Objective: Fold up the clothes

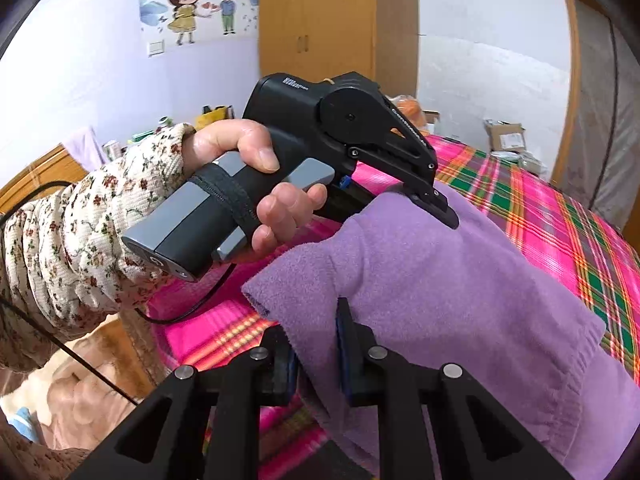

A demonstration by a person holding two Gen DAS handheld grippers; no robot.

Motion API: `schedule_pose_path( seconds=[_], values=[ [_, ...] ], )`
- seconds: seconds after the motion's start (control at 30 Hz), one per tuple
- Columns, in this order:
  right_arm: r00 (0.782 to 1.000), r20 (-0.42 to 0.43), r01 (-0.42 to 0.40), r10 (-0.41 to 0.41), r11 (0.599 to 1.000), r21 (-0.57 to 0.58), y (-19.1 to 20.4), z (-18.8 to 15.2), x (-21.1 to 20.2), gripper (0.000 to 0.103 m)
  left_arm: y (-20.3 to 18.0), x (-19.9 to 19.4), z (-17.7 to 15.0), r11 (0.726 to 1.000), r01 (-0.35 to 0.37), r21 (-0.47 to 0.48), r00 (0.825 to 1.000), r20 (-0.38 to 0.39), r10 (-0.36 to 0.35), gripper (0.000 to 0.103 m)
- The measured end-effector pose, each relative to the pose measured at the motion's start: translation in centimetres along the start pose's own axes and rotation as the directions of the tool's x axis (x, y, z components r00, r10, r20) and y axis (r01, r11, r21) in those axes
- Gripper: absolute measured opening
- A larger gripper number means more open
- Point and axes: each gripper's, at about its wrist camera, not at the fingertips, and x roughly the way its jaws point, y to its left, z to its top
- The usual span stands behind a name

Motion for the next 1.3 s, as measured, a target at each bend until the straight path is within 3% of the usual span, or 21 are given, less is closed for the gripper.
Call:
schedule_pose_path(
  seconds=[0.6,1.0,1.17,1.3],
  values=[
    [0.987,-0.02,-0.16,0.158,0.979,-0.125,6.5,2.7,3.4,0.017,5.4,-7.9,-1.3,0.994,-0.082,-0.078,0.988,0.127,0.091,0.016],
    [0.968,-0.075,-0.243,0.24,0.969,-0.041,4.3,2.1,3.5,0.025,5.8,-8.3,-2.3,0.985,-0.109,-0.137,0.985,0.122,0.126,0.023],
    [0.968,-0.025,-0.25,0.249,0.968,-0.028,3.2,2.3,1.1,0.036,4.3,-9.4,-3.0,0.98,-0.15,-0.131,0.972,0.161,0.171,0.023],
    [0.975,0.005,-0.22,0.22,0.975,0.011,1.3,2.1,-0.7,0.037,3.6,-10.5,-3.6,0.971,-0.178,-0.157,0.954,0.216,0.21,0.03]
  ],
)
